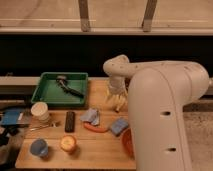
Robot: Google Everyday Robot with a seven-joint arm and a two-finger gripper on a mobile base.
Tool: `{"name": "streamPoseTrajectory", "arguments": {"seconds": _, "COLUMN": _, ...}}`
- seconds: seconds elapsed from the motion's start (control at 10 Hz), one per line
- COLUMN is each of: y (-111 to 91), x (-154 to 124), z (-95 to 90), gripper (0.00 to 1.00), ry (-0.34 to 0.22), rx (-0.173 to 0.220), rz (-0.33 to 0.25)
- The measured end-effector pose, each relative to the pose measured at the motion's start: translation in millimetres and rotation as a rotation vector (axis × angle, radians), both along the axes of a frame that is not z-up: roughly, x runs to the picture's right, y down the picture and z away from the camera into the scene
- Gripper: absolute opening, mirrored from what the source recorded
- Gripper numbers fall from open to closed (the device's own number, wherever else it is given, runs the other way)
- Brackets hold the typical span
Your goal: Place banana in tray
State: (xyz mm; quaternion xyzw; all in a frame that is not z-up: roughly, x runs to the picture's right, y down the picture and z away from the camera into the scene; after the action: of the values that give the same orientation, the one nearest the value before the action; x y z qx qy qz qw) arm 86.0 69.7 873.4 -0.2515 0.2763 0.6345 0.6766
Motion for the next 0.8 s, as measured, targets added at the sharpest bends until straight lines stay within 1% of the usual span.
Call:
{"name": "streamPoseTrajectory", "arguments": {"seconds": 0.1, "y": 5, "x": 2, "z": 10.5, "gripper": 0.79, "ry": -0.004, "rx": -0.018, "rz": -0.015}}
{"name": "streamPoseTrajectory", "arguments": {"seconds": 0.3, "y": 6, "x": 1, "z": 22.0, "gripper": 0.79, "ry": -0.022, "rx": -0.038, "rz": -0.020}}
{"name": "streamPoseTrajectory", "arguments": {"seconds": 0.6, "y": -4, "x": 10, "z": 43.0, "gripper": 0.79, "ry": -0.045, "rx": -0.056, "rz": 0.015}}
{"name": "streamPoseTrajectory", "arguments": {"seconds": 0.8, "y": -3, "x": 20, "z": 58.4, "gripper": 0.79, "ry": -0.032, "rx": -0.075, "rz": 0.030}}
